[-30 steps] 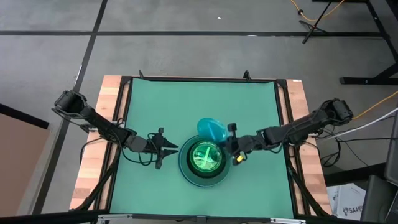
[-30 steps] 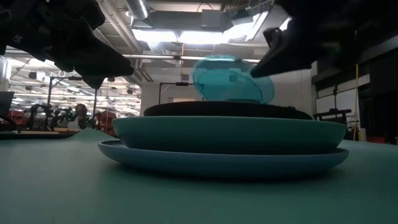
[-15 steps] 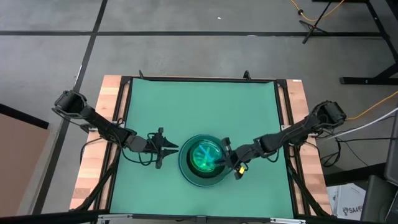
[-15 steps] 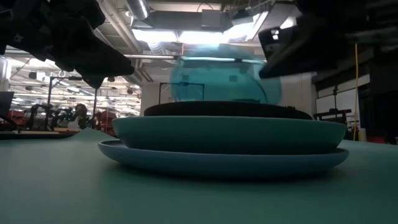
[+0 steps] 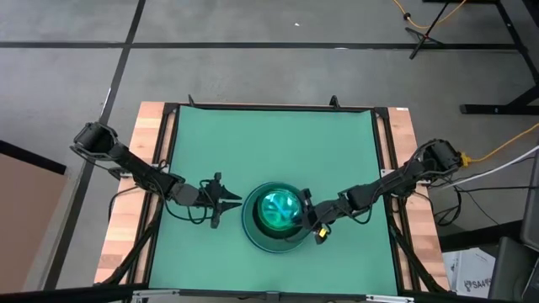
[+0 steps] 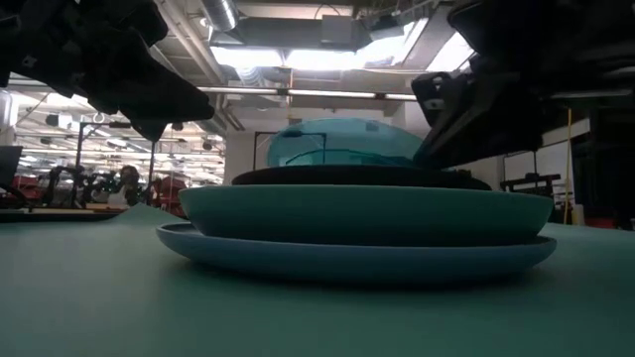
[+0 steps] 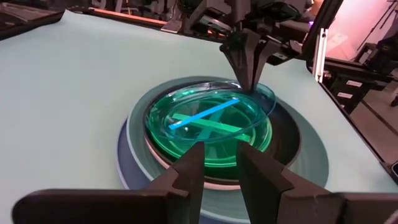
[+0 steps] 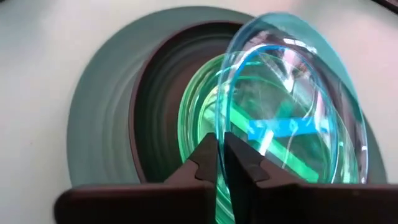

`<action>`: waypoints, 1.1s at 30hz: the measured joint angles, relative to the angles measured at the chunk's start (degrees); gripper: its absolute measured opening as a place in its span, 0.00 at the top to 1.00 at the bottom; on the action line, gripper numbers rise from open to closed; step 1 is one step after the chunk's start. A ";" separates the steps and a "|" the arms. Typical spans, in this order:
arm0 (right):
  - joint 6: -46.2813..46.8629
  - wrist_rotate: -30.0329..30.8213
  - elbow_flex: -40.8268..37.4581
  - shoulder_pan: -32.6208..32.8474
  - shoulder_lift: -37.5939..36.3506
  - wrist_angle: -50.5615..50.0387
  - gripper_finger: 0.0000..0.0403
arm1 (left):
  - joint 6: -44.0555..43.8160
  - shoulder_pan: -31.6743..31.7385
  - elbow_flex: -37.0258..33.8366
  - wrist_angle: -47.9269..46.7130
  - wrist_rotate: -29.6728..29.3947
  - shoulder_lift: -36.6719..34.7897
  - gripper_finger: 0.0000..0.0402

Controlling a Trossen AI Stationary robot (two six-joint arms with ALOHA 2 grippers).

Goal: Stack plastic plates
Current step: Stack the blue plate on the green plate, then return to Home Position

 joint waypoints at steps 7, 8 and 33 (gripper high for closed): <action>4.02 0.14 0.00 -0.01 0.00 0.02 0.77 | 0.07 0.01 0.00 0.00 0.00 0.00 0.79; 4.16 0.14 0.00 -0.01 -0.16 -0.08 0.74 | 0.05 0.01 0.00 0.00 0.00 0.00 0.79; 6.00 -1.99 -0.03 -6.91 -23.98 -15.08 0.61 | 9.79 10.90 0.09 -11.56 5.40 -17.24 0.78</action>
